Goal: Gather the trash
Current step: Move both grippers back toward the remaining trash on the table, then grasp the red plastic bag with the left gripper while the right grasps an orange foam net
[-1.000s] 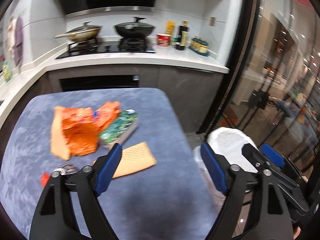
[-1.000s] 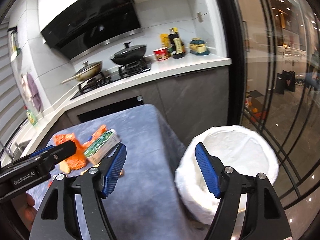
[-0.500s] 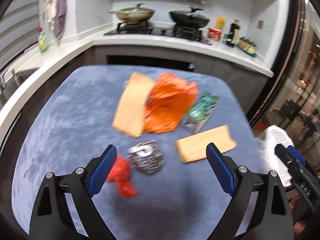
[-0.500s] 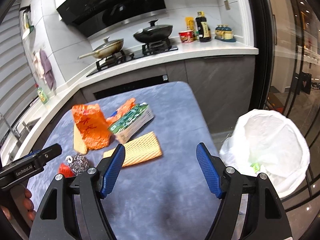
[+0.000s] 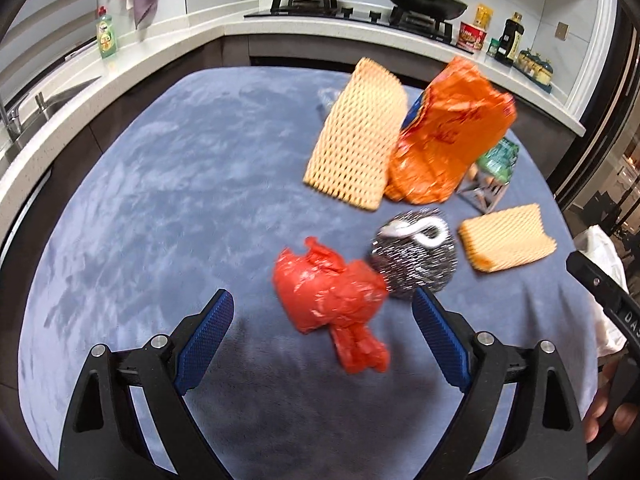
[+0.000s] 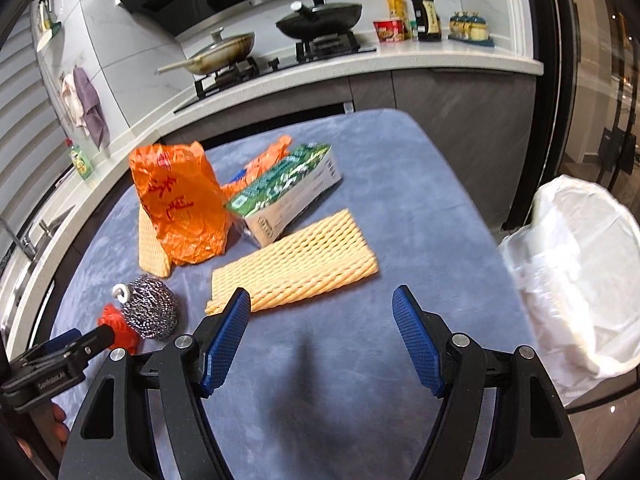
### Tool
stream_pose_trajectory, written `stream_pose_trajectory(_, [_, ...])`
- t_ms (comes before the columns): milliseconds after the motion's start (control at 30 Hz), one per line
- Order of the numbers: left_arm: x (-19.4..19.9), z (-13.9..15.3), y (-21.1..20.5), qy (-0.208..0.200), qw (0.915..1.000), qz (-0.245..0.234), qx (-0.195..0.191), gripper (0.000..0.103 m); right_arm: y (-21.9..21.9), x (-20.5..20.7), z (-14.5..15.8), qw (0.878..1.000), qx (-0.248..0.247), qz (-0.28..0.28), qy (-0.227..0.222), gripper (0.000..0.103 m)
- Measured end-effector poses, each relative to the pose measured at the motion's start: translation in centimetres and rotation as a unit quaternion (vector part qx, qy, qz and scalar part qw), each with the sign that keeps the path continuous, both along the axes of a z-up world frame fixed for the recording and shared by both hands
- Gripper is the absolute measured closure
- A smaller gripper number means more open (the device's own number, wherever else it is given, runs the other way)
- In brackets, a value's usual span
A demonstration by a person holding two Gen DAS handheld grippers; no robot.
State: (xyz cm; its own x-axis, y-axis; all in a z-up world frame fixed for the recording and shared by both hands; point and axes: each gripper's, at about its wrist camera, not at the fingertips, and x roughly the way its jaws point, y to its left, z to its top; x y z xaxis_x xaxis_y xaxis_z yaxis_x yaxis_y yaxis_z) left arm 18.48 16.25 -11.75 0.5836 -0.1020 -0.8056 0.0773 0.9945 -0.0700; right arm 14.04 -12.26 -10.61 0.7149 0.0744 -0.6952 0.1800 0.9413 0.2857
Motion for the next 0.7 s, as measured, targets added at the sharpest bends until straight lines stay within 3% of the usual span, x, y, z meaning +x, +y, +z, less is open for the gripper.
stream_pose_trajectory(167, [0.9, -1.2, 0.4, 0.016, 0.9998, -0.003, -0.009, 0.02, 0.6, 1.6, -1.9, 1.0, 0.023, 0.003, 0.019, 0.032])
stream_pose_trajectory(367, [2.0, -2.5, 0.2, 0.039, 0.9989, -0.016, -0.022, 0.041, 1.3, 3.7, -3.3, 0.999, 0.032, 0.011, 0.036, 0.032])
stream_pose_trajectory(533, [1.9, -2.5, -0.3, 0.032, 0.9991, -0.023, -0.016, 0.055, 2.0, 5.1, -4.0, 0.998, 0.043, 0.015, 0.038, 0.032])
stream_pose_trajectory(700, [2.0, -2.5, -0.4, 0.033, 0.9986, -0.03, -0.028, 0.06, 1.9, 6.4, -3.9, 0.997, 0.065, 0.012, 0.027, 0.035])
